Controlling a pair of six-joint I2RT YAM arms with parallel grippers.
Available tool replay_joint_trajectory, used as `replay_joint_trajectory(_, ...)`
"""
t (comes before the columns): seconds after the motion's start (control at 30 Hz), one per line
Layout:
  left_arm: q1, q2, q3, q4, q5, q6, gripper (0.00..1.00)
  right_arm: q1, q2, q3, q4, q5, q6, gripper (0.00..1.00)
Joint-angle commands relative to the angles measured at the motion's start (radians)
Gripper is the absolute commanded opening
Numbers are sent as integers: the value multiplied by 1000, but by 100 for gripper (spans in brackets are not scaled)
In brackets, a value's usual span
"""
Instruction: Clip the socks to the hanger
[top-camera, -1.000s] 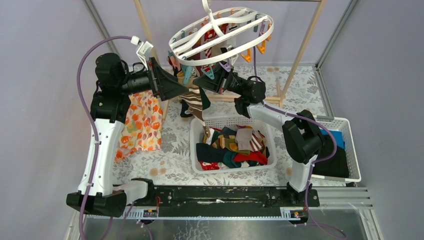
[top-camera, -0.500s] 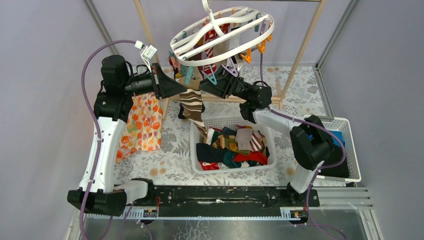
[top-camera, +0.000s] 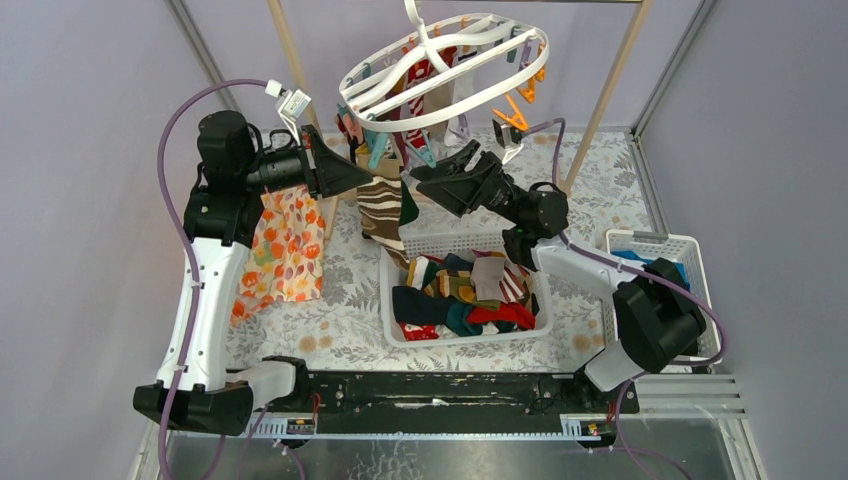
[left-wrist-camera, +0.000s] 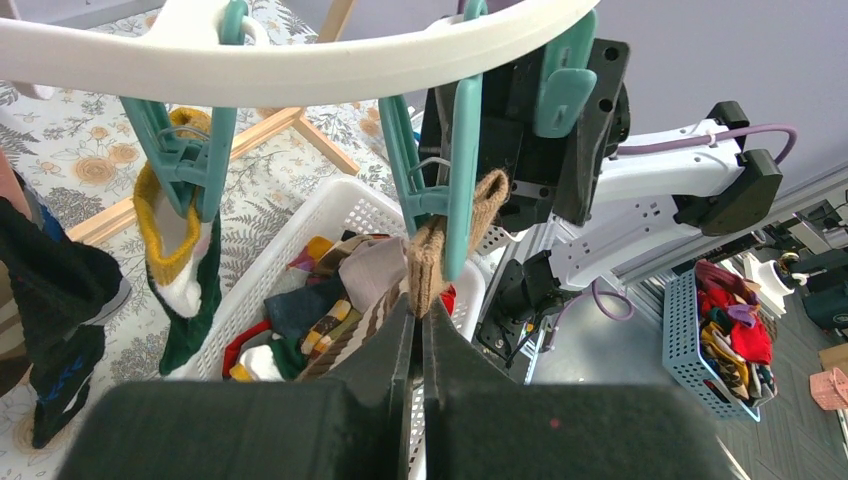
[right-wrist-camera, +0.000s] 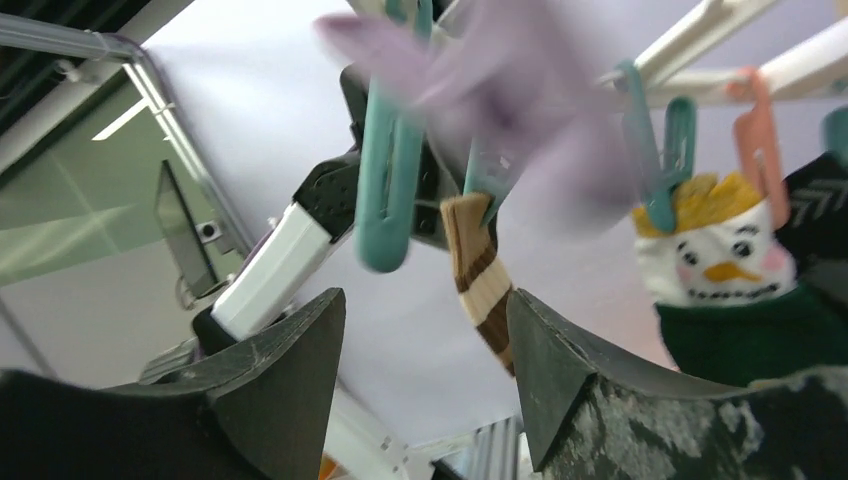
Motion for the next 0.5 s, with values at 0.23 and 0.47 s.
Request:
replay_joint_trajectory(0.23, 6, -20, 53, -17, 3, 6, 3, -6, -16, 110, -49, 133, -237, 70)
replay_joint_trajectory(0.47, 6, -24, 60, -38, 3, 29, 3, -7, -6, 129, -35, 126, -236, 70)
